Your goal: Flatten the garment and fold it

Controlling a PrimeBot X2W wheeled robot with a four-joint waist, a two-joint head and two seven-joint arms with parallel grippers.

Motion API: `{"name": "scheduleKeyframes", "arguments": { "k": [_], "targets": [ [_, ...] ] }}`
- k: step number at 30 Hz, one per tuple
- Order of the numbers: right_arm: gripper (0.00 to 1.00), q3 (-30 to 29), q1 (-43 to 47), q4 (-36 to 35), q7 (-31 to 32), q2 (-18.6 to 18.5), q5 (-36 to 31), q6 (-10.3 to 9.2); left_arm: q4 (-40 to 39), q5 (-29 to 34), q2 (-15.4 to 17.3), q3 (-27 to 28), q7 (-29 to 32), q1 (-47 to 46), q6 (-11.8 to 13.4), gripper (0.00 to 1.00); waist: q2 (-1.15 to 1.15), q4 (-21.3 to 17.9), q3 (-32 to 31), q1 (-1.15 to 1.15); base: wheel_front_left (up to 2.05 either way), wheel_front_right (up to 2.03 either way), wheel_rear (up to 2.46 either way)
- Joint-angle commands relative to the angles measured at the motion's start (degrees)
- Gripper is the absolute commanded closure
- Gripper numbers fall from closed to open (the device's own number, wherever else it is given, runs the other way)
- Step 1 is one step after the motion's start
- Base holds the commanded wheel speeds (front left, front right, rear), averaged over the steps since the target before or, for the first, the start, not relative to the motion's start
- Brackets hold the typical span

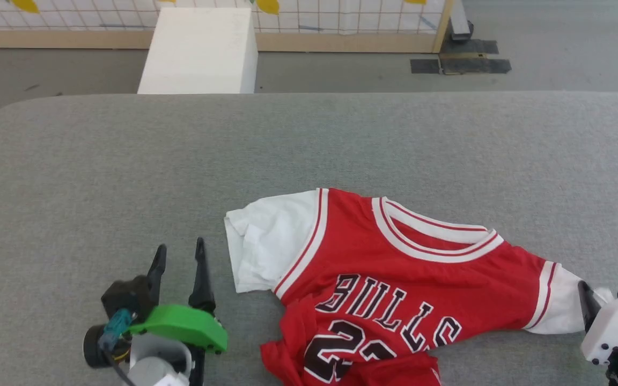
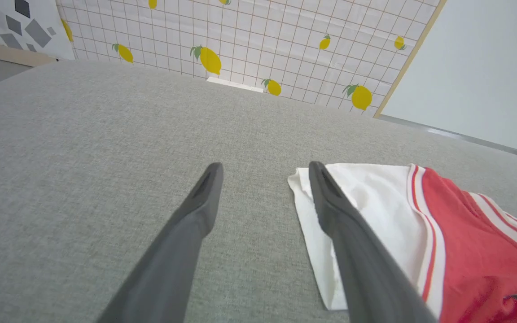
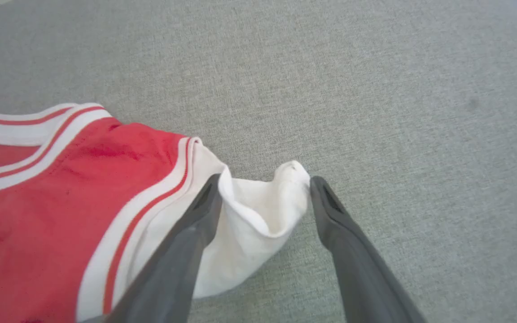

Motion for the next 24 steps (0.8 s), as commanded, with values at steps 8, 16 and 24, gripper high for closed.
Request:
{"name": "scheduleKeyframes", "arguments": {
  "k": [8, 16, 24],
  "targets": [
    [0.00, 4.23, 2.03, 0.68, -19.20, -0.04, 0.36, -0.09, 4.57, -0.39, -0.08, -1.28, 2.93, -6.57, 2.72, 0.00, 0.00, -3.29, -0.56, 0.00, 0.00, 0.00, 0.00],
    [0.00, 12.12, 3.41, -1.82, -25.33, -0.04, 2.34, -0.09, 10.91, -0.46, 2.14, -0.83, 13.46, -13.80, 5.20, 0.00, 0.00, -7.45, 0.02, 0.00, 0.00, 0.00, 0.00],
    [0.00, 15.95, 2.31, -3.45, -25.86, -0.04, 3.62, -0.09, 20.33, 0.89, 5.43, -1.85, 26.99, -20.92, 7.86, 0.00, 0.00, -10.37, 2.85, 0.00, 0.00, 0.00, 0.00]
  ]
}}
